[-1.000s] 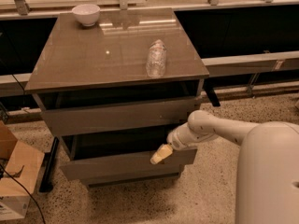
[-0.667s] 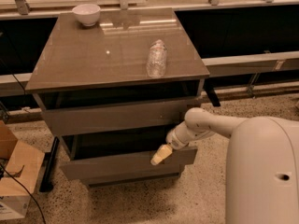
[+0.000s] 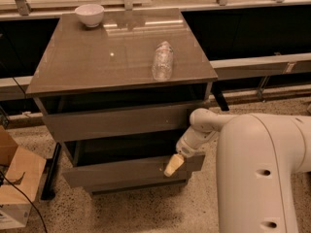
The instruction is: Open middle drawer
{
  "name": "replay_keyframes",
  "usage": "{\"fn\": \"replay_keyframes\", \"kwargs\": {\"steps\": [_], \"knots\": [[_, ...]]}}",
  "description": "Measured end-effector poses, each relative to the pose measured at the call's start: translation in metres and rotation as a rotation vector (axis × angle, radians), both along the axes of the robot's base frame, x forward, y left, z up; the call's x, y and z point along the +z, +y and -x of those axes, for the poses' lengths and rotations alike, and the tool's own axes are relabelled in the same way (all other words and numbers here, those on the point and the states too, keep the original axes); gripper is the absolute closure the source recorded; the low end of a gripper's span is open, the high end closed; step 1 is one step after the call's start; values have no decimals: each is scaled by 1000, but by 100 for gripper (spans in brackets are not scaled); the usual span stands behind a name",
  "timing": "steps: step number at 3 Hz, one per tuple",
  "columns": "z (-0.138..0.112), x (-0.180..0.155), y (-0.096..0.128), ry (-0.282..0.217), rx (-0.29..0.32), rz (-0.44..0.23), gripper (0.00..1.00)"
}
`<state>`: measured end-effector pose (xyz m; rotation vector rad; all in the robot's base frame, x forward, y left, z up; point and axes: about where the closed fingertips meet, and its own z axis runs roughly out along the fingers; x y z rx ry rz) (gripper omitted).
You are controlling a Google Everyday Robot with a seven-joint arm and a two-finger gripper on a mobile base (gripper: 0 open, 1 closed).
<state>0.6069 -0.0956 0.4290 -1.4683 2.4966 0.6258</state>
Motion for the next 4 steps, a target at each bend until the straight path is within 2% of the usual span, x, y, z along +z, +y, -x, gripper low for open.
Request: {"fn": "replay_keyframes", "kwargs": {"steps": [1, 2, 3, 4], "knots": [[19, -2, -7, 44, 12, 16, 42], [22, -3, -7, 45, 10, 14, 70], [56, -9, -13, 49, -13, 1, 55], [55, -7, -13, 49, -13, 1, 32]]}}
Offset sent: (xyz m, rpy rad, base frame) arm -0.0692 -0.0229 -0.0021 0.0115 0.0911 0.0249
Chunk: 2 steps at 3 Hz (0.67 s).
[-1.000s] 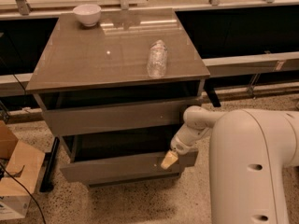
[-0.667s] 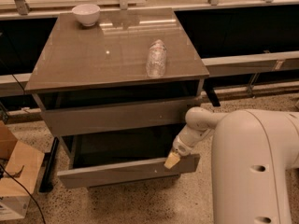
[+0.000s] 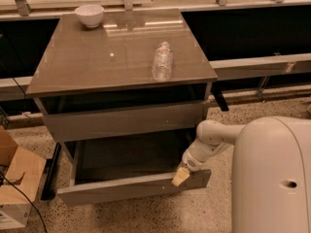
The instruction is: Open middle drawer
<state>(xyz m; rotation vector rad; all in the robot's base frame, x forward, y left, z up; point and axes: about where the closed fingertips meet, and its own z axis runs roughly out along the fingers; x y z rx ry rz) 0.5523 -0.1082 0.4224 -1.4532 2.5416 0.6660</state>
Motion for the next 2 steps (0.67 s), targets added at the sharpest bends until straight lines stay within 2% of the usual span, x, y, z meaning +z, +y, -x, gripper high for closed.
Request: {"fn": "replay_keyframes", "kwargs": {"steps": [1, 2], "knots": [[0, 0, 0, 0, 0, 0, 9], [0, 0, 0, 0, 0, 0, 0]]}}
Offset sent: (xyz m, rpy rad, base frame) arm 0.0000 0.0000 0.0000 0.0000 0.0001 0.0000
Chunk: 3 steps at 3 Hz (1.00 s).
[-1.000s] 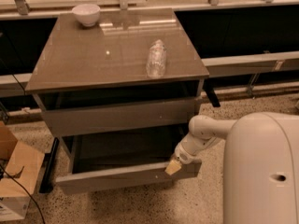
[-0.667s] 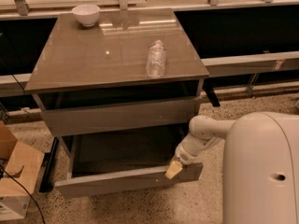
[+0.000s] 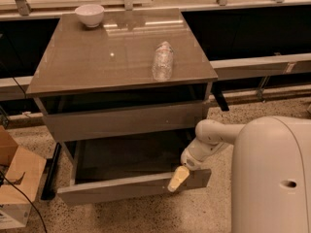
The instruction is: Open middle drawer
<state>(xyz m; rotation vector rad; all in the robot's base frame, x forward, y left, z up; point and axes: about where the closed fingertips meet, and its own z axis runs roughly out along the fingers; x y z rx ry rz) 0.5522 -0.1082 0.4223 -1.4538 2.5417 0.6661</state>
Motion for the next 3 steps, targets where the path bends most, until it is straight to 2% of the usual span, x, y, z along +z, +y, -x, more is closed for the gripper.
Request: {"fn": "replay_keyframes", "kwargs": {"steps": [1, 2, 3], "knots": [[5, -3, 2, 16, 39, 23, 0], [22, -5, 6, 51, 158, 43, 0], [43, -1, 3, 84, 256, 48, 15]]}}
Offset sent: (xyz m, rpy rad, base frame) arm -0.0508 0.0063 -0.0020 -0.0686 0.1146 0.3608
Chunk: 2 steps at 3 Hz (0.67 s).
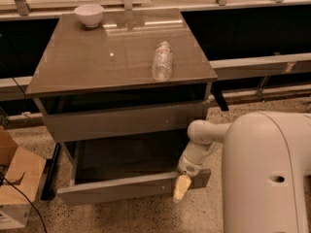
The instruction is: Open middle drawer
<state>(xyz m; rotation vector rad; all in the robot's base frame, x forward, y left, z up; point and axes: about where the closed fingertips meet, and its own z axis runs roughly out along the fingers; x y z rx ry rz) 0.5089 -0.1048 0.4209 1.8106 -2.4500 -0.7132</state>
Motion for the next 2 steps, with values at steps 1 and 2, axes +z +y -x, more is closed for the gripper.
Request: {"fn": "replay_keyframes", "kwargs": {"steps": [1, 2], "knots": [[23, 8, -2, 12, 75, -9, 41], [28, 8, -3, 16, 80, -14, 64]]}}
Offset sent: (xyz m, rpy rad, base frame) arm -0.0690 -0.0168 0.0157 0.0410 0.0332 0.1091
